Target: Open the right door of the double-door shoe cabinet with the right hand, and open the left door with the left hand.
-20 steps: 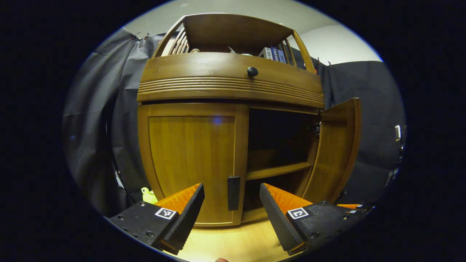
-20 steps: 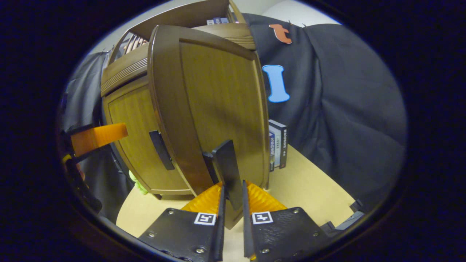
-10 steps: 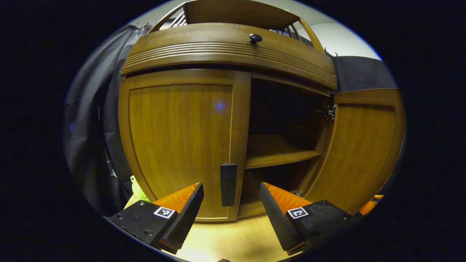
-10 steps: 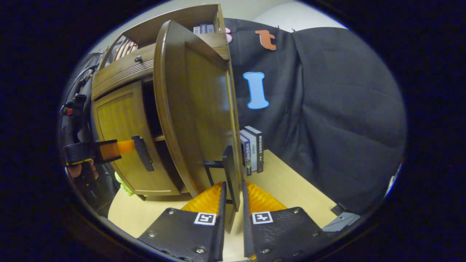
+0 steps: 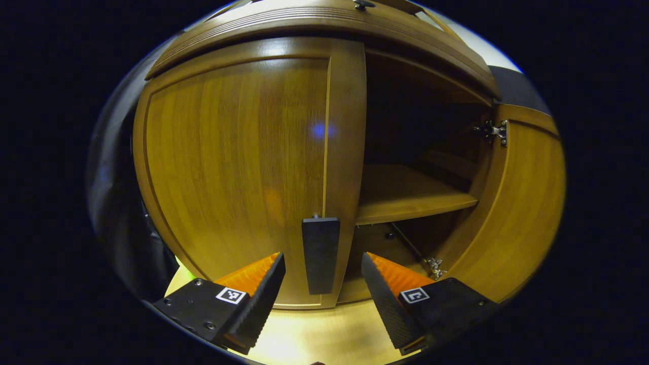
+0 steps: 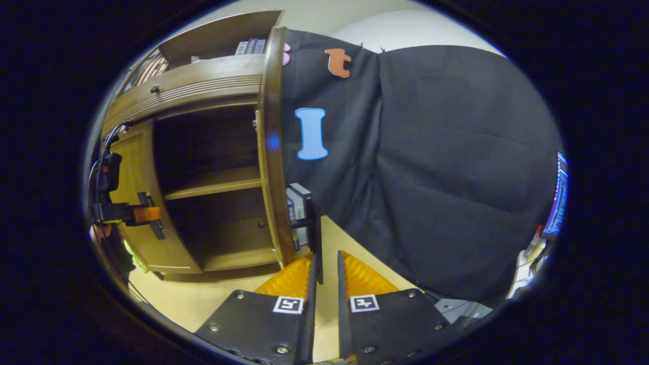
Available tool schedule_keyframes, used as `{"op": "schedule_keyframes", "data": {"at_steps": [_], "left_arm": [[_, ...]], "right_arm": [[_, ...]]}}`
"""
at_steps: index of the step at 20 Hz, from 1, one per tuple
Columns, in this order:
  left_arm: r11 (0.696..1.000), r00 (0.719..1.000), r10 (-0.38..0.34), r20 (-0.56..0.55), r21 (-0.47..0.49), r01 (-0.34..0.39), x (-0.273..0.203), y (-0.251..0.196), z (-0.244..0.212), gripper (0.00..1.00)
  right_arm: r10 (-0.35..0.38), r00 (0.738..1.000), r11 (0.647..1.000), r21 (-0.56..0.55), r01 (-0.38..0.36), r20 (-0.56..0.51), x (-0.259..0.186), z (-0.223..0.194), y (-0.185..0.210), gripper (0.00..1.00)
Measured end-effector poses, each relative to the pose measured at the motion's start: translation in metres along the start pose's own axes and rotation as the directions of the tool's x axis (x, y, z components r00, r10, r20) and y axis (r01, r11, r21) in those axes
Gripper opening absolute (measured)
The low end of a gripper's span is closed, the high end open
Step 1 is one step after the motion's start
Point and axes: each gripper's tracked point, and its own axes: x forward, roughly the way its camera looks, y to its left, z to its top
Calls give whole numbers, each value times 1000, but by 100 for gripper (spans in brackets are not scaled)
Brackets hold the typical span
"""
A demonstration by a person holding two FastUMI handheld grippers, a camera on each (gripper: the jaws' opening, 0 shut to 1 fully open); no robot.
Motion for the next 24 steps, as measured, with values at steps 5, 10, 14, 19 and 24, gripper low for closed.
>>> {"op": "schedule_keyframes", "data": {"at_steps": [5, 10, 14, 19, 24], "left_arm": [[1000, 1000, 22, 13, 10, -22, 10, 2, 2, 87], [999, 999, 23, 34, 41, -25, 15, -2, 10, 71], [998, 998, 52, 35, 38, -54, 14, 4, 10, 40], [999, 998, 49, 45, 15, -50, 13, 4, 11, 34], [1000, 996, 24, 81, 12, -25, 15, 3, 12, 33]], "right_arm": [[-4, 1000, 1000, 1, 4, 11, 0, 5, -10, 19], [10, 1000, 1000, 3, -10, 16, -5, 5, -5, 19], [11, 1000, 1000, 19, -11, 0, -11, -4, -10, 19], [-7, 1000, 1000, 25, 7, -5, -19, -9, -24, 22], [-16, 1000, 999, 33, 17, -19, -16, -13, -35, 19]]}}
